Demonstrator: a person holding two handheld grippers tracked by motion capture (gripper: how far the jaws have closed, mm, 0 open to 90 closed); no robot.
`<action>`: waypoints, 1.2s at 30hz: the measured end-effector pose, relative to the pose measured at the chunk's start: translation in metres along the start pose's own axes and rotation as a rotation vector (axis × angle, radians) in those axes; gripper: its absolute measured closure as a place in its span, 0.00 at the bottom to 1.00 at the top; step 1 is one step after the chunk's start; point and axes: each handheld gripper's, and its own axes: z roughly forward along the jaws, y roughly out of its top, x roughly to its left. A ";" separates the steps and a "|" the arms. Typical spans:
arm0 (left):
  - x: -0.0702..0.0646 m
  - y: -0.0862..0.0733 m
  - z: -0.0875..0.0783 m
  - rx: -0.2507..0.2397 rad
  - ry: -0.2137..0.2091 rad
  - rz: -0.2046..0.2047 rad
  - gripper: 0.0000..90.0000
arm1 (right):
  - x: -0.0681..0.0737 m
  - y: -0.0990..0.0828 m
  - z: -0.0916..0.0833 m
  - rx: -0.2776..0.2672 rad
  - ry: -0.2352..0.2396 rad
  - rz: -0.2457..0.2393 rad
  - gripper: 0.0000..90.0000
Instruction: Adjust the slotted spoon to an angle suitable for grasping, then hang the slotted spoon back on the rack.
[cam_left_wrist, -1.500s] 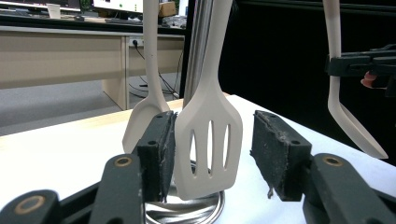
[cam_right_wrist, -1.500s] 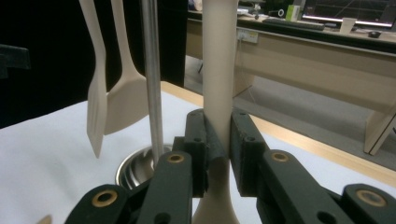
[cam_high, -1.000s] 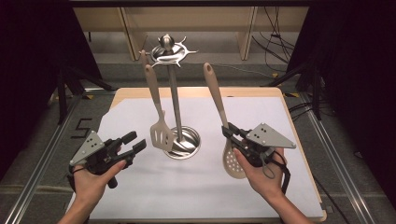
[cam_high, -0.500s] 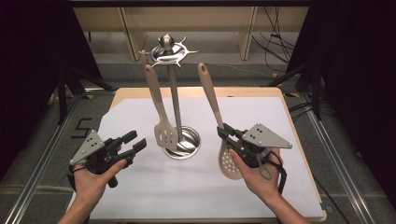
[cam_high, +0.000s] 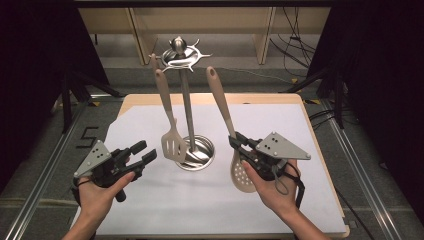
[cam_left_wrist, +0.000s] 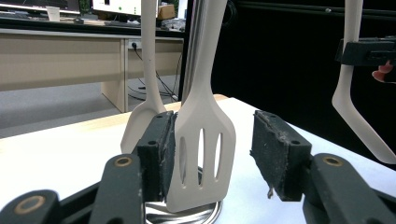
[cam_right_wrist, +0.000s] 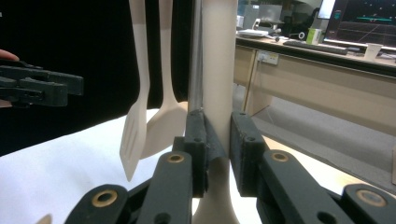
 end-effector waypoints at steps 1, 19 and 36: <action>0.000 0.000 0.000 0.000 -0.001 0.005 0.54 | 0.000 0.000 0.001 -0.011 -0.004 -0.018 0.88; 0.000 0.001 -0.003 -0.003 0.005 -0.001 0.54 | 0.010 0.006 0.005 -0.006 0.040 0.007 0.88; -0.001 0.000 -0.002 0.001 0.002 0.005 0.54 | 0.012 0.010 0.006 -0.003 0.023 -0.013 0.88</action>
